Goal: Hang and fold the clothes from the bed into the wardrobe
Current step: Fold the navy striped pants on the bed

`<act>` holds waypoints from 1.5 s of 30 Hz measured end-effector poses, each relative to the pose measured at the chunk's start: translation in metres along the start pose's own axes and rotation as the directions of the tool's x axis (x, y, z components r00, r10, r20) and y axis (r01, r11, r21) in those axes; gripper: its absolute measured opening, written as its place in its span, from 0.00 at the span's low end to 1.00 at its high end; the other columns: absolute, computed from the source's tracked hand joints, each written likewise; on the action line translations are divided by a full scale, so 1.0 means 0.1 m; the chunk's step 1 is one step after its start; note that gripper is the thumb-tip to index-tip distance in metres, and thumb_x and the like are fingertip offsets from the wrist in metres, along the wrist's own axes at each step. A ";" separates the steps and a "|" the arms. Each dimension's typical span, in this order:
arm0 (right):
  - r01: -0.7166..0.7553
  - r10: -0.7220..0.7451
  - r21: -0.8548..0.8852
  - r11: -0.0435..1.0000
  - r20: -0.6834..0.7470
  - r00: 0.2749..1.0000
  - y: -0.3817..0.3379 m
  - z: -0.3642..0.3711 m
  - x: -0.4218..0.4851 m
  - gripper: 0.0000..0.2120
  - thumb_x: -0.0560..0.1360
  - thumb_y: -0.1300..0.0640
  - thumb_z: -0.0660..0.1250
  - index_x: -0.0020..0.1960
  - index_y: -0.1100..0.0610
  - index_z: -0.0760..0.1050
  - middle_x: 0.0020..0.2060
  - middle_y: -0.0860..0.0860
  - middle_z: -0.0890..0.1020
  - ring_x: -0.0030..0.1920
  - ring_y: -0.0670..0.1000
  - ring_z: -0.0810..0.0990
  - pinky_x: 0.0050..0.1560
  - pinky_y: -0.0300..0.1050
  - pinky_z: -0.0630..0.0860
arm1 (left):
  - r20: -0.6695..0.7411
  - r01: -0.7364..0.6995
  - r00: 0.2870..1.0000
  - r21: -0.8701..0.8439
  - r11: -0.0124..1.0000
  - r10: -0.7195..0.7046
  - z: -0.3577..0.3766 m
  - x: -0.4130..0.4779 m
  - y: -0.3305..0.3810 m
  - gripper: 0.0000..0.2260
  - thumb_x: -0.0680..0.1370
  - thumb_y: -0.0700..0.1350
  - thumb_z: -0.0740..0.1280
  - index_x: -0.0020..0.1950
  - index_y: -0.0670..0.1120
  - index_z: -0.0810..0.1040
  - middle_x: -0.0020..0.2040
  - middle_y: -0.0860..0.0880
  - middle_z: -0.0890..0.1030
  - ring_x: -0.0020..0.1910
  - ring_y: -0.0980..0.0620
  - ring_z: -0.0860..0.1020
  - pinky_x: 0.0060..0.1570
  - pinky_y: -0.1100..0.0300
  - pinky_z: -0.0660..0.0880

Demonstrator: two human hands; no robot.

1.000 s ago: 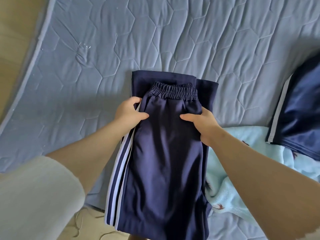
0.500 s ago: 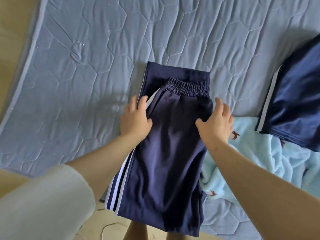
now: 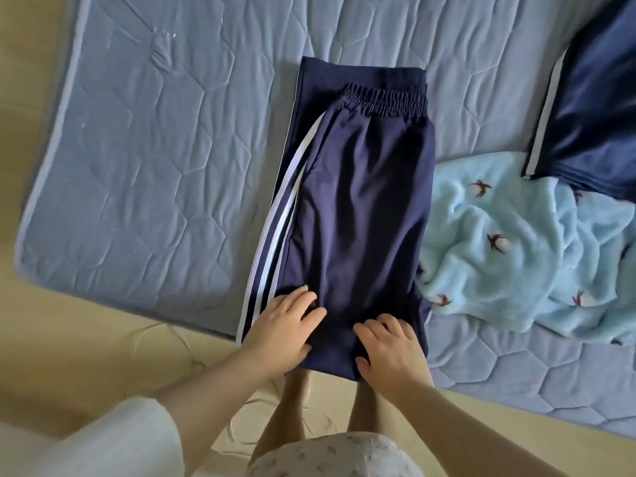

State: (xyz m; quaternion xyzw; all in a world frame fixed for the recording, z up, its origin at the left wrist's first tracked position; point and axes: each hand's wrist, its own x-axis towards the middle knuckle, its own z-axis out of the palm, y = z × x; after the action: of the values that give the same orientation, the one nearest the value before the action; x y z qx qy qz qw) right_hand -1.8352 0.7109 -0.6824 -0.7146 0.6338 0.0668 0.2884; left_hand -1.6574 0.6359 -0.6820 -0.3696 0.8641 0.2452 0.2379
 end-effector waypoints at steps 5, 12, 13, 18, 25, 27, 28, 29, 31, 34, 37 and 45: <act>-0.063 0.090 -0.161 0.985 0.170 0.981 -0.15 0.26 -0.27 0.44 0.40 0.49 0.83 0.56 0.55 0.82 0.53 0.56 0.82 0.56 0.61 0.80 0.52 0.61 0.77 | 0.124 -0.030 0.992 0.221 0.975 0.002 0.48 -0.22 -0.03 0.33 0.79 0.42 0.56 0.76 0.48 0.35 0.76 0.43 0.37 0.74 0.42 0.36 0.69 0.47 0.31; -0.064 0.061 -0.306 0.950 -0.017 0.998 -0.13 0.45 -0.19 0.25 0.61 0.64 0.64 0.57 0.53 0.81 0.54 0.54 0.82 0.56 0.60 0.80 0.50 0.64 0.77 | 0.013 0.025 0.999 0.402 0.915 -0.034 0.74 -0.25 -0.07 0.34 0.82 0.43 0.52 0.68 0.47 0.23 0.68 0.43 0.25 0.69 0.43 0.29 0.66 0.45 0.29; -0.042 0.033 -0.308 0.950 -0.033 0.999 -0.09 0.46 -0.19 0.24 0.63 0.65 0.63 0.56 0.53 0.81 0.53 0.54 0.82 0.56 0.60 0.80 0.49 0.63 0.77 | -0.025 0.019 1.000 0.385 0.923 -0.010 0.73 -0.26 -0.08 0.34 0.80 0.44 0.57 0.74 0.49 0.34 0.74 0.44 0.36 0.73 0.44 0.38 0.71 0.45 0.39; -0.020 0.036 -0.193 0.981 0.082 0.996 -0.01 0.36 -0.24 0.28 0.57 0.65 0.78 0.57 0.56 0.81 0.57 0.54 0.81 0.59 0.61 0.78 0.54 0.63 0.75 | -0.138 -0.091 0.984 0.184 0.979 0.117 0.49 -0.36 -0.09 0.25 0.69 0.34 0.52 0.58 0.46 0.81 0.58 0.45 0.81 0.58 0.46 0.79 0.53 0.51 0.78; -0.182 0.097 0.177 0.967 0.404 0.910 -0.09 -0.06 -0.30 0.24 0.78 0.62 0.54 0.71 0.46 0.65 0.69 0.45 0.70 0.70 0.50 0.65 0.68 0.44 0.61 | 0.171 0.072 0.985 -0.218 0.973 -0.034 0.07 -0.62 -0.18 0.26 0.75 0.32 0.54 0.71 0.50 0.67 0.70 0.51 0.69 0.69 0.51 0.67 0.67 0.56 0.63; -0.259 0.112 0.232 0.938 0.505 0.856 -0.16 -0.22 -0.38 0.23 0.77 0.61 0.53 0.69 0.46 0.68 0.64 0.47 0.74 0.64 0.51 0.71 0.58 0.41 0.67 | 0.274 0.170 0.958 -0.312 0.935 -0.083 -0.09 -0.69 -0.15 0.24 0.73 0.34 0.56 0.65 0.52 0.73 0.63 0.51 0.76 0.62 0.49 0.73 0.60 0.54 0.69; -0.284 0.108 0.237 0.929 0.560 0.821 -0.20 -0.32 -0.43 0.22 0.77 0.62 0.53 0.68 0.47 0.69 0.63 0.48 0.76 0.62 0.52 0.73 0.53 0.39 0.68 | 0.342 0.213 0.936 -0.358 0.909 -0.085 -0.18 -0.74 -0.13 0.22 0.72 0.34 0.56 0.61 0.52 0.76 0.57 0.50 0.79 0.56 0.49 0.75 0.55 0.55 0.71; -0.294 0.093 0.240 0.925 0.607 0.789 -0.26 -0.41 -0.47 0.21 0.77 0.62 0.54 0.67 0.49 0.71 0.62 0.50 0.76 0.61 0.53 0.73 0.50 0.39 0.67 | 0.417 0.256 0.906 -0.393 0.883 -0.077 -0.25 -0.80 -0.11 0.19 0.72 0.35 0.55 0.55 0.50 0.78 0.51 0.50 0.80 0.49 0.49 0.76 0.49 0.56 0.72; -0.303 0.049 0.259 0.917 0.680 0.732 -0.37 -0.58 -0.57 0.18 0.77 0.63 0.54 0.63 0.56 0.74 0.57 0.54 0.78 0.58 0.55 0.73 0.47 0.39 0.65 | 0.569 0.348 0.821 -0.421 0.838 -0.056 -0.41 -0.92 -0.08 0.12 0.73 0.36 0.56 0.45 0.48 0.76 0.39 0.48 0.76 0.35 0.50 0.72 0.36 0.58 0.70; -0.334 0.047 0.266 0.904 0.714 0.698 -0.46 -0.84 -0.64 0.11 0.75 0.64 0.56 0.37 0.55 0.73 0.35 0.50 0.73 0.45 0.53 0.70 0.36 0.38 0.62 | 0.734 0.536 0.674 -0.415 0.735 -0.077 -0.69 -1.06 -0.08 0.07 0.75 0.39 0.58 0.41 0.48 0.73 0.33 0.47 0.71 0.27 0.48 0.65 0.26 0.61 0.64; -0.406 0.122 0.316 0.858 0.642 0.757 -0.40 -1.16 -0.52 0.12 0.71 0.64 0.58 0.30 0.54 0.64 0.30 0.48 0.69 0.36 0.51 0.69 0.30 0.36 0.62 | 0.730 0.528 0.679 -0.413 0.742 -0.077 -1.07 -1.00 -0.14 0.08 0.76 0.41 0.61 0.37 0.50 0.72 0.32 0.47 0.72 0.27 0.48 0.68 0.28 0.61 0.67; -0.429 0.372 0.395 0.813 0.215 0.903 0.12 -2.04 0.41 0.05 0.70 0.58 0.61 0.37 0.51 0.72 0.33 0.49 0.74 0.42 0.56 0.75 0.41 0.44 0.71 | 0.106 0.164 0.984 -0.224 0.961 -0.143 -2.21 -0.16 -0.46 0.05 0.77 0.45 0.62 0.47 0.47 0.78 0.46 0.47 0.79 0.45 0.49 0.74 0.38 0.60 0.63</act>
State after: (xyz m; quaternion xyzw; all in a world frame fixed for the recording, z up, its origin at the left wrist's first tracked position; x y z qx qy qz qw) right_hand -1.8939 0.5735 -0.5375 -0.4769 0.7489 0.0292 0.4591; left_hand -1.6637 0.4833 -0.5147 -0.4495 0.7868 0.3413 0.2497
